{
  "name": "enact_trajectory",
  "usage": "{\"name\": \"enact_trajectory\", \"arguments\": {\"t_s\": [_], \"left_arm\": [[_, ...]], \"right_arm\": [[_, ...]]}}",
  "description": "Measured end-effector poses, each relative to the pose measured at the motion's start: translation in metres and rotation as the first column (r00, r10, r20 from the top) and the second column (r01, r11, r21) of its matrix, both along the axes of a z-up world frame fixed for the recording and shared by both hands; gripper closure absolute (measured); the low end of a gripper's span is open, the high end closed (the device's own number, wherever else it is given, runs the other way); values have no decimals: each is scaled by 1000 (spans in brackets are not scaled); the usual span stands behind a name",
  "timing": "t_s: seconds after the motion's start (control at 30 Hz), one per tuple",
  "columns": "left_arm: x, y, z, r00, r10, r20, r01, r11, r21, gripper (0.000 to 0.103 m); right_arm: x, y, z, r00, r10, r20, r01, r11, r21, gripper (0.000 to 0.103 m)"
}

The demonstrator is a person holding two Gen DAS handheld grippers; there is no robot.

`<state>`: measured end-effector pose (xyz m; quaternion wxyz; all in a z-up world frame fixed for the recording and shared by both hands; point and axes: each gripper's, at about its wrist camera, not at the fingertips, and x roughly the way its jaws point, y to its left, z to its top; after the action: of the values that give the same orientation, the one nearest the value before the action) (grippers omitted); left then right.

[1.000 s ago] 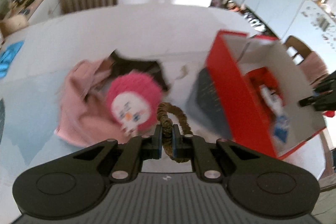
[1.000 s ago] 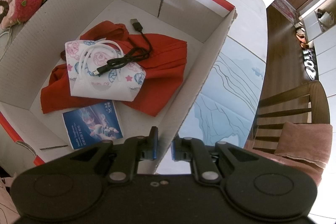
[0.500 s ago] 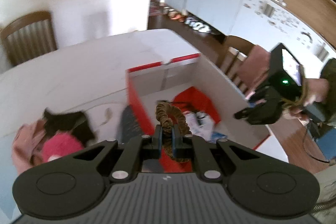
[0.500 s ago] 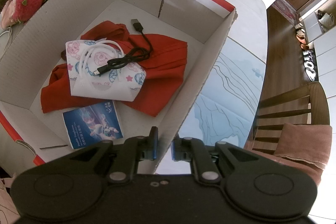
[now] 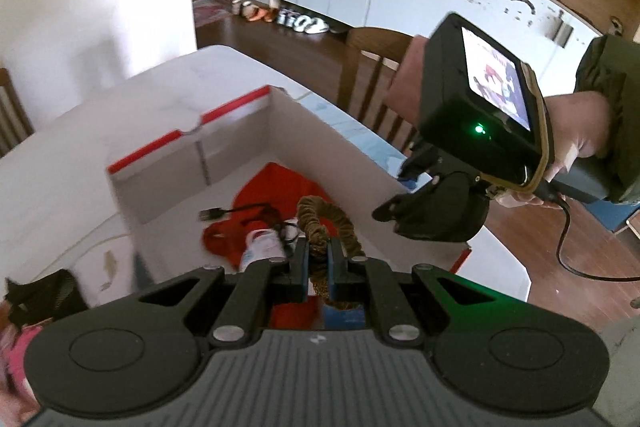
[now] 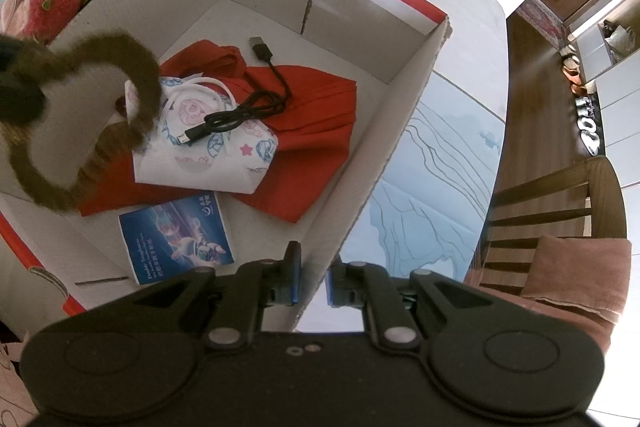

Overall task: Organize objects
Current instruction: 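Carry the braided cord with the left gripper into the box and release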

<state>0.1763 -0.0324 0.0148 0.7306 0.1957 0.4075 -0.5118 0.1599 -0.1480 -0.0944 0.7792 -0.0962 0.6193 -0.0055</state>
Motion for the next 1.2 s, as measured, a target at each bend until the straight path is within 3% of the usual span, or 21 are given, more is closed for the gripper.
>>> {"name": "enact_trajectory", "arguments": {"t_s": [0.37,0.9,1.2], "left_arm": [[-8,-36,-36,998,-61,-18,61,998,9,96],[-3,-57,-89,999,-26,-36,32,981,191,95],[6,-53,-101,997,1,-81,17,974,224,95]], "right_arm": [[0,0,-1,1000,1,0,-1,1000,0,92],[0,-1,-1,1000,1,2,-1,1000,1,92],[0,-1,-1,1000,1,2,-1,1000,1,92]]}}
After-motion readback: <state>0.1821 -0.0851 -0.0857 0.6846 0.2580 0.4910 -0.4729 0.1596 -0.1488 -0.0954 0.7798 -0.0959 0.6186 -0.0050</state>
